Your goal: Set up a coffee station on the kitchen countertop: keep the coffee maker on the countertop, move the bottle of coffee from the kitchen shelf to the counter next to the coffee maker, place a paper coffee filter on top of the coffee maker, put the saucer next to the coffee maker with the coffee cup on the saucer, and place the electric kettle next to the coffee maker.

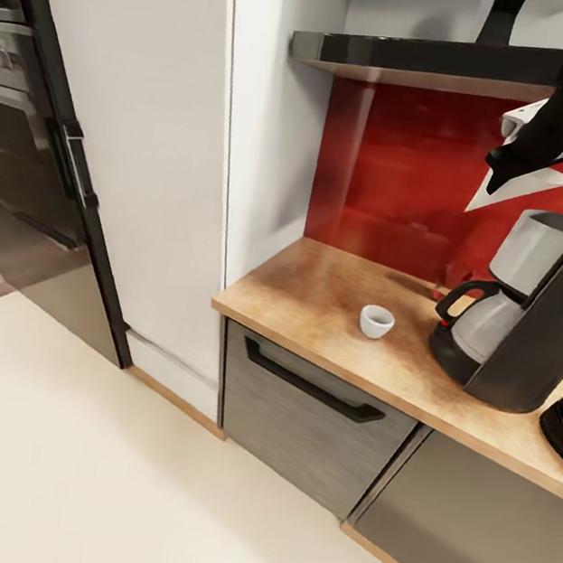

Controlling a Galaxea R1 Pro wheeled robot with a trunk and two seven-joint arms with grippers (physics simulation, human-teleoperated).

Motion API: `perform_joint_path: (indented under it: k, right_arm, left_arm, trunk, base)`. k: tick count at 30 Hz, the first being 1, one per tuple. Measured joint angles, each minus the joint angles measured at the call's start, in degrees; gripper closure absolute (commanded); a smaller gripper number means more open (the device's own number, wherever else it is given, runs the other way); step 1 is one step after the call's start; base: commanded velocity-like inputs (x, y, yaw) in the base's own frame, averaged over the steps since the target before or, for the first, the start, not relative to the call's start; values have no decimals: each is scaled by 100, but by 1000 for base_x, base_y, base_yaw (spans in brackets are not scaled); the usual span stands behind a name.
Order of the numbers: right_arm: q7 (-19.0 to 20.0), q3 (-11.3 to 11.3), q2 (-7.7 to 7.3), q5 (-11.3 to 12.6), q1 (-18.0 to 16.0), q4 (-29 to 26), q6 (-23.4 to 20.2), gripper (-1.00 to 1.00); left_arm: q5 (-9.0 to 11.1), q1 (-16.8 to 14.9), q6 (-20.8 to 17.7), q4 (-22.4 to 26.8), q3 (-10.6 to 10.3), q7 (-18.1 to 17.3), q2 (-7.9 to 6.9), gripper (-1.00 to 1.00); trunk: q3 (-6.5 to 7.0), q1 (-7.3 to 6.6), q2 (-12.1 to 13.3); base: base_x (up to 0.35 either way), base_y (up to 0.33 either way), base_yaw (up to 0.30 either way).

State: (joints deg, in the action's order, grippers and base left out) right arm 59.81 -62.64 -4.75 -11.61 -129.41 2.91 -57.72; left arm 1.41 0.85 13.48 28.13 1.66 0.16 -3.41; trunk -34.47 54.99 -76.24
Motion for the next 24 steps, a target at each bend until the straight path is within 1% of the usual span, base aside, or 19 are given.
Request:
perform_joint_path:
  k: [6, 7, 12, 15, 19, 24]
  right_arm:
    - [-1, -1, -3, -1, 1, -3, 0, 100]
    - [-1, -8, -31, -5, 2, -3, 3, 100]
    - [3, 1, -67, -1, 1, -2, 1, 100]
    - [5, 3, -69, -1, 0, -1, 1, 100]
    - [6, 4, -70, 0, 0, 0, 0, 100]
    - [7, 6, -71, -1, 1, -2, 1, 100]
  left_arm:
    - [1, 2, -2, -4, 3, 0, 5, -100]
    - [-1, 2, -3, -5, 3, 0, 3, -100]
    - [-2, 2, -2, -6, 3, 0, 0, -100]
    - [-3, 0, -2, -8, 1, 0, -1, -100]
    - [-5, 0, -1, -9, 0, 0, -1, -100]
    - [-3, 1, -2, -7, 2, 0, -1, -100]
  trunk:
    - [0, -2, 0]
    - [0, -2, 0]
    - [0, -2, 0]
    - [1, -1, 0]
    - [11, 0, 0]
    - [18, -1, 0]
  base:
    - [124, 238, -42]
    - [156, 291, -7]
    - [149, 248, -8]
    - [69, 102, -107]
    - [8, 13, -210]
    - [48, 116, -71]
